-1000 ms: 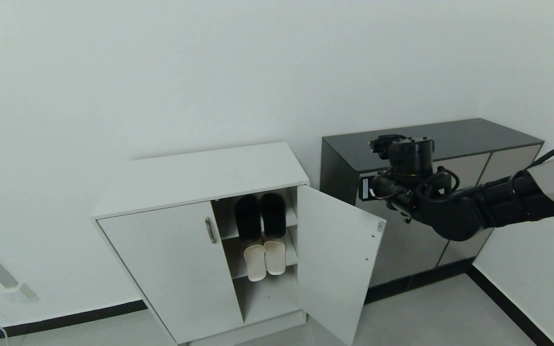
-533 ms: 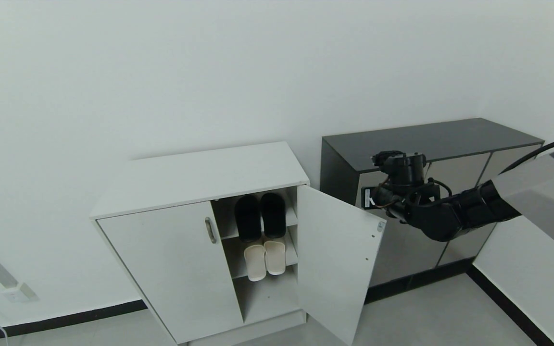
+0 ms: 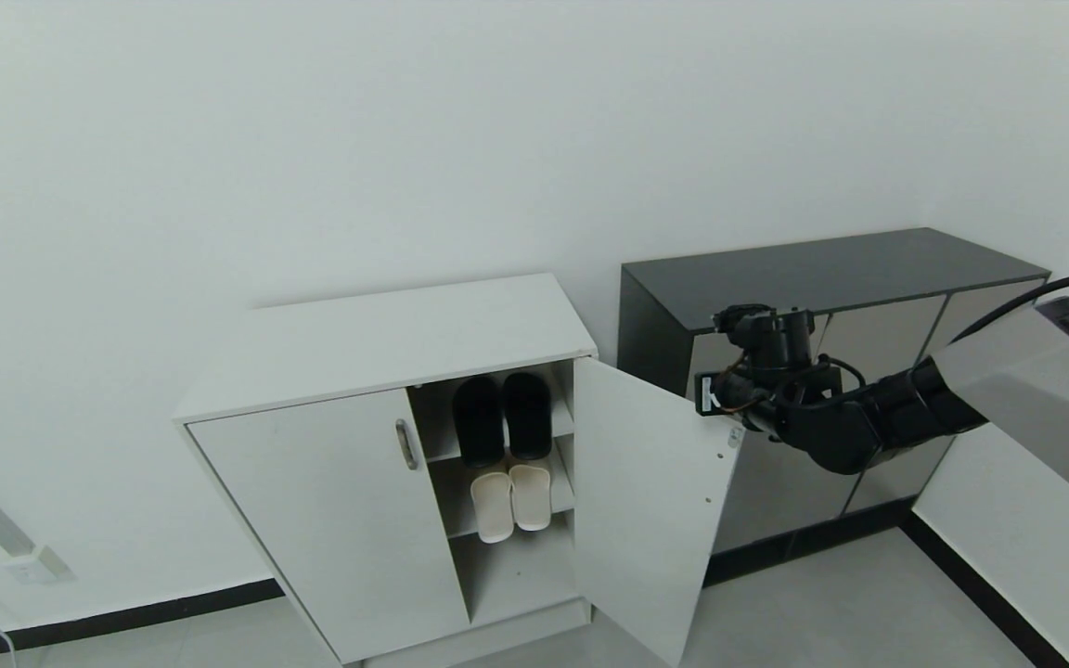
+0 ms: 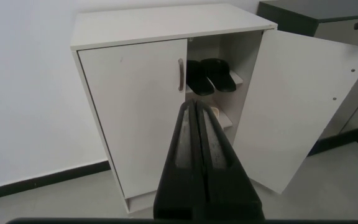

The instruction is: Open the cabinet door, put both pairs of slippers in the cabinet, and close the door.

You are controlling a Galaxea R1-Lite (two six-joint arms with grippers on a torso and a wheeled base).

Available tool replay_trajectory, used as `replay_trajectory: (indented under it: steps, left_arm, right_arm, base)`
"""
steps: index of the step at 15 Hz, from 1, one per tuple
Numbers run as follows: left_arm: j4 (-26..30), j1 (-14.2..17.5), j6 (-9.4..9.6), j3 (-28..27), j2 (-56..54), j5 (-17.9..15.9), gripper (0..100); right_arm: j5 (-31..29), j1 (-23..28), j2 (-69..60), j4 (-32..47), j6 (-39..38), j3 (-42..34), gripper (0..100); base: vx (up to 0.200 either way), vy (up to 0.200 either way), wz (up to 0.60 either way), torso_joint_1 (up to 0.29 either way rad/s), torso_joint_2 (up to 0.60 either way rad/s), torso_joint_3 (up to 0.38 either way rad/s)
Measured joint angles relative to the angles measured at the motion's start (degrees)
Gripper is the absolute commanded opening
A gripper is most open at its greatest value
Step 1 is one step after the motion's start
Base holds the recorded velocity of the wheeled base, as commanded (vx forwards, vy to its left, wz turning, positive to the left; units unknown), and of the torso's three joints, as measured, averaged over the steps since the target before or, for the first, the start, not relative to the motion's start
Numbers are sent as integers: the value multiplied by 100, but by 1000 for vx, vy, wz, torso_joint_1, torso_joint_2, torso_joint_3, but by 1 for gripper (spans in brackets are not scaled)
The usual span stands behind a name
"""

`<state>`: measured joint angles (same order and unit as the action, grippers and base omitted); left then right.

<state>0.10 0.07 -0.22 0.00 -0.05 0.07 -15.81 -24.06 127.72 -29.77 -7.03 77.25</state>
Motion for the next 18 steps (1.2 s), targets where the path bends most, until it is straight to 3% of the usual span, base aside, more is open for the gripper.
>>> replay_trajectory:
  steps: [18]
  left_arm:
    - [0, 0, -2, 0, 0, -2, 0]
  right_arm:
    - [-20, -126, -7, 16, 52, -187, 0]
  base:
    - [0, 0, 0, 0, 0, 0]
